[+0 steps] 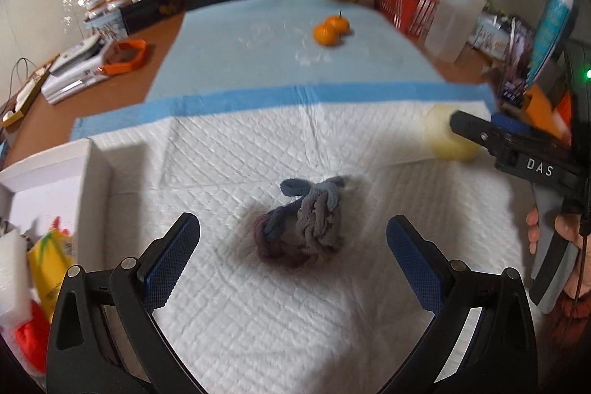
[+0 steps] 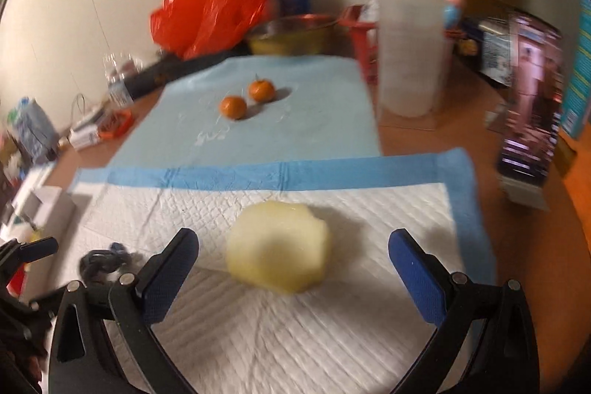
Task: Organize soft objects
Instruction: 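Grasp the grey knotted rope with the left gripper while the right gripper grasps the yellow octagonal sponge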
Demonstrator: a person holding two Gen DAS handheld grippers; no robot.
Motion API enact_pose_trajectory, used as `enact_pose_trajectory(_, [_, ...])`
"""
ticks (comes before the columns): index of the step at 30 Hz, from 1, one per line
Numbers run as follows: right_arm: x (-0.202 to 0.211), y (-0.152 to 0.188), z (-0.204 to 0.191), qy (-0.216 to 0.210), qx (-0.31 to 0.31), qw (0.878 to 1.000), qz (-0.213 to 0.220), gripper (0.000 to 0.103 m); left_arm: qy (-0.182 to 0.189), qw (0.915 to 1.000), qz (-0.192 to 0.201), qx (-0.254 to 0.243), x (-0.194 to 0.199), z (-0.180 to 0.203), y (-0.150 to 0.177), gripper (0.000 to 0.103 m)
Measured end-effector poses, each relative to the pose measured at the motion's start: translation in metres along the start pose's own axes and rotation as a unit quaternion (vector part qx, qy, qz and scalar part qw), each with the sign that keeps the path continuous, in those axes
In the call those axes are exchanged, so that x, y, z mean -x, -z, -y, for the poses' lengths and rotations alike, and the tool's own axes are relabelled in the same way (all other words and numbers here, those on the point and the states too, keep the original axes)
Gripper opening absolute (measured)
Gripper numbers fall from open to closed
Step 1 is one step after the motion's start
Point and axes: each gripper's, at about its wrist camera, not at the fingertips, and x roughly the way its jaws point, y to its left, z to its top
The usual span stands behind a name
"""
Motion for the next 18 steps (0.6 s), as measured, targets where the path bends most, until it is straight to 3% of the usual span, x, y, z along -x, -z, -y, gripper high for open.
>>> enact_pose_trajectory(3, [-0.018,0.001,-0.006,0.011,0.012,1.000,-0.018,0.103,0.002,0.9999,-0.017,0.002,-0.016,-0.002,0.001,0.095])
enact_pose_trajectory(6, [-0.031,0.004,-0.011,0.022,0.029,0.999,-0.037,0.101,0.003,0.9999,-0.013,-0.004,-0.021,-0.001,0.001,0.068])
enact_pose_trajectory(7, [-0.031,0.004,-0.010,0.017,0.027,0.999,-0.038,0.086,0.003,0.9999,-0.009,-0.014,-0.021,0.001,0.000,0.052])
enact_pose_trajectory(8, [-0.031,0.002,-0.010,0.015,0.026,0.999,-0.032,0.063,0.006,0.9998,-0.007,-0.017,-0.020,0.002,0.000,0.043])
enact_pose_trajectory(9, [-0.028,0.002,-0.009,0.017,0.026,0.999,-0.027,0.063,0.019,0.9997,-0.008,-0.014,-0.019,0.001,0.000,0.037])
enact_pose_trajectory(14, [-0.008,0.003,-0.010,0.000,0.022,1.000,-0.002,0.059,0.035,0.9994,0.004,0.008,-0.006,-0.007,-0.001,0.032])
enact_pose_trajectory(18, [0.019,-0.005,-0.015,-0.026,0.003,0.999,0.034,0.059,0.045,0.9980,0.040,0.018,0.025,-0.008,-0.006,0.032])
